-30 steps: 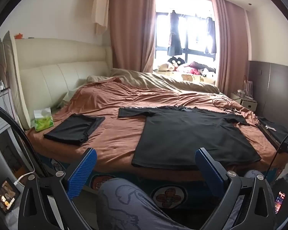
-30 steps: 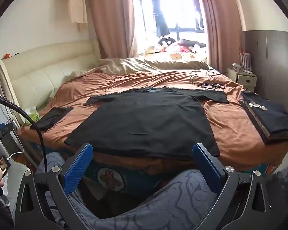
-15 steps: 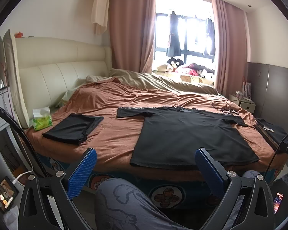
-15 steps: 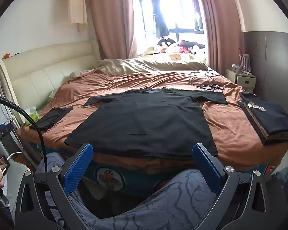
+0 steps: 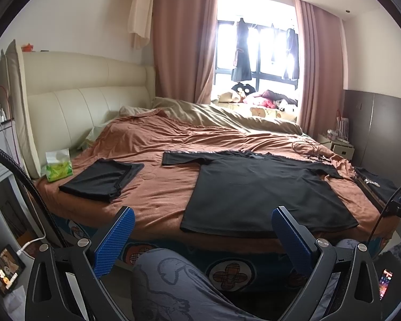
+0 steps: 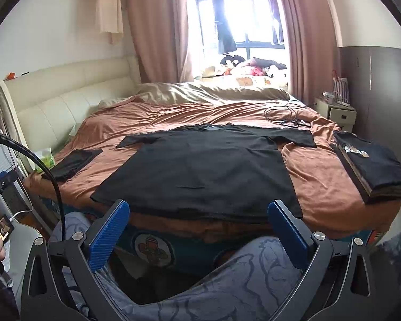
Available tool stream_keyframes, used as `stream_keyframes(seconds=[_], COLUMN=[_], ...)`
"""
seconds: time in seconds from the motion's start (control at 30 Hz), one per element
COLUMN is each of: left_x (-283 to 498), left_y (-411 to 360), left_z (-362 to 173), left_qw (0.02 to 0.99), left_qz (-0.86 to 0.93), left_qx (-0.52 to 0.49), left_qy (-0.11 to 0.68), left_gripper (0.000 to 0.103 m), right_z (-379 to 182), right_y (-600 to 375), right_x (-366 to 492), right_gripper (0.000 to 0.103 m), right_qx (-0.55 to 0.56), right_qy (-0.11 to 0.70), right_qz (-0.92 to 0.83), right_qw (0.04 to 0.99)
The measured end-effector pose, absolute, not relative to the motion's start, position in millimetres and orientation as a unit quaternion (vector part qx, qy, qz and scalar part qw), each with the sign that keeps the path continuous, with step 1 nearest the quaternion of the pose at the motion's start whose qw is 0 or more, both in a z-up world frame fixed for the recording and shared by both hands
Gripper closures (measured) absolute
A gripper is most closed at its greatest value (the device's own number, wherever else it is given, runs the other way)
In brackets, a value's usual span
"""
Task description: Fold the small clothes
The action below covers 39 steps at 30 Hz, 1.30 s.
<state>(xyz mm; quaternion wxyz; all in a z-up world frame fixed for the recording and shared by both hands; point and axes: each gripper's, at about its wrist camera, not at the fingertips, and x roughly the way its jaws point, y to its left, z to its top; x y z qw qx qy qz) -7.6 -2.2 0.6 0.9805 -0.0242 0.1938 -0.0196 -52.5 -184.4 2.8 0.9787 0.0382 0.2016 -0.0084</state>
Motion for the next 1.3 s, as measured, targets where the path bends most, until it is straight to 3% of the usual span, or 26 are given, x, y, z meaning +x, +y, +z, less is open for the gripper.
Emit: stream_keyframes(seconds=[1.3], left_x=[-12], left_y=[12], left_z=[0], left_qw=[0.982], left_qz=[-0.014], left_qx=[-0.037], left_qy=[0.187], left_gripper=[0.000], right_z=[12], right_y=[-182], right_x=[-49], right_gripper=[0.000], right_qx=[0.026], right_qy=[0.201], right_qz=[-0.001], right_qw=[0.979])
